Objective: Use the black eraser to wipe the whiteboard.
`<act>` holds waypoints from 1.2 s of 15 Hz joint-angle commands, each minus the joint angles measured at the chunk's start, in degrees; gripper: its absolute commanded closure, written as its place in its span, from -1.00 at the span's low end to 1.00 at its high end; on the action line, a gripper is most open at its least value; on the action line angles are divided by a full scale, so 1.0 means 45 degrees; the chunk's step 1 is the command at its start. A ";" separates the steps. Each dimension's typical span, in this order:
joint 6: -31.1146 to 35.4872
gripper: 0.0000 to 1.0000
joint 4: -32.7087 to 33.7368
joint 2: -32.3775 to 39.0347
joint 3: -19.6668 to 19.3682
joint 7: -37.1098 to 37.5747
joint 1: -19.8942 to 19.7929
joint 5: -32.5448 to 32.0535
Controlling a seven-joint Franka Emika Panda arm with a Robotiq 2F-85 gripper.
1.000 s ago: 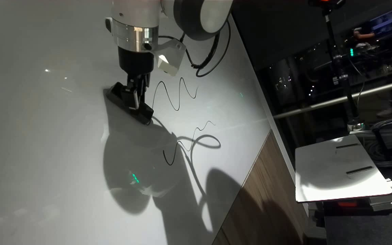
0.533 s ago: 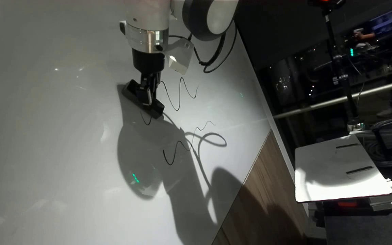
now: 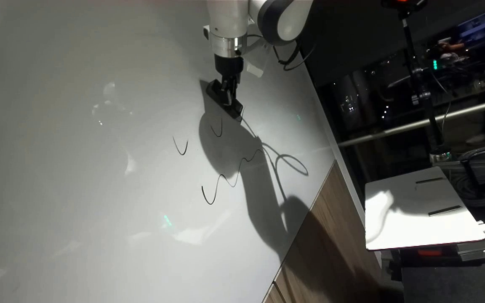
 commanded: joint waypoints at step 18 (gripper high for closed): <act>0.1519 0.43 0.0228 0.1133 -0.0618 0.0536 -0.0806 0.0773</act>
